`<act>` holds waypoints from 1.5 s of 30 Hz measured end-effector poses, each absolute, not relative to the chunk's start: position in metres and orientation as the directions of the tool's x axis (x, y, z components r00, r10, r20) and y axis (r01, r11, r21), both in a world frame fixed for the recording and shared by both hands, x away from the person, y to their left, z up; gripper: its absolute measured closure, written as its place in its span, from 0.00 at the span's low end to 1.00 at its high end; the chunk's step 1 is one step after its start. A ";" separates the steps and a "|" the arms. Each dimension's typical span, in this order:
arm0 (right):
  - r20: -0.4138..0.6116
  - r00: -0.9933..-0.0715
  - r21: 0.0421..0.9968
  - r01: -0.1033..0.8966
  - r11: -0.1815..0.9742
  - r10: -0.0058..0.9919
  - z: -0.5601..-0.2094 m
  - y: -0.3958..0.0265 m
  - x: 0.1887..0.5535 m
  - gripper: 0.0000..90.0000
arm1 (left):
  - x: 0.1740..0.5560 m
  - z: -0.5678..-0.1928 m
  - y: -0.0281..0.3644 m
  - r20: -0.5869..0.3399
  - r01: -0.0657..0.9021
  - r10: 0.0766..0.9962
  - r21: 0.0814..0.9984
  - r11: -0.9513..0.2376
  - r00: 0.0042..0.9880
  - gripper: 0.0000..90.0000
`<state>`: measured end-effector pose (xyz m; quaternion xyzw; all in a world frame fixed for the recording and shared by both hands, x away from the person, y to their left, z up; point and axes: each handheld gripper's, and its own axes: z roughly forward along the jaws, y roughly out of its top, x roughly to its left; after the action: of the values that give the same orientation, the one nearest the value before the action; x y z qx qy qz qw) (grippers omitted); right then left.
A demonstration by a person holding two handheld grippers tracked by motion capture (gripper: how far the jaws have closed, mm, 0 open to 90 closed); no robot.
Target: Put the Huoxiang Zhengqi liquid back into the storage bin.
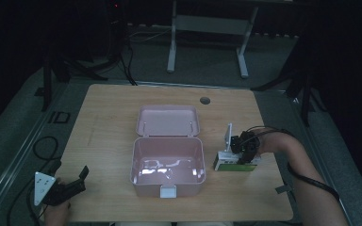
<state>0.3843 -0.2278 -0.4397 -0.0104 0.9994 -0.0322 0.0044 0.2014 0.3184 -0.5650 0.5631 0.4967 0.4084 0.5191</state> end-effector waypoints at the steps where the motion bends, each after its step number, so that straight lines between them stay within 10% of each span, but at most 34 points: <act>1: -0.006 -1.000 -0.063 -0.023 0.998 -0.023 -0.438 -0.227 0.384 0.69 | 0.201 -0.565 0.318 -0.056 0.135 0.983 0.990 0.032 0.173 0.00; 45: -0.096 -0.995 -0.028 0.005 1.000 0.003 -0.324 -0.179 0.340 0.69 | 0.201 -0.565 0.318 -0.058 0.136 0.984 0.990 0.035 0.170 0.00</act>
<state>0.3401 -0.1787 -0.3244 0.0021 0.9987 -0.0143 0.0481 0.2014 0.3184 -0.5650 0.5617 0.4982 0.4087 0.5189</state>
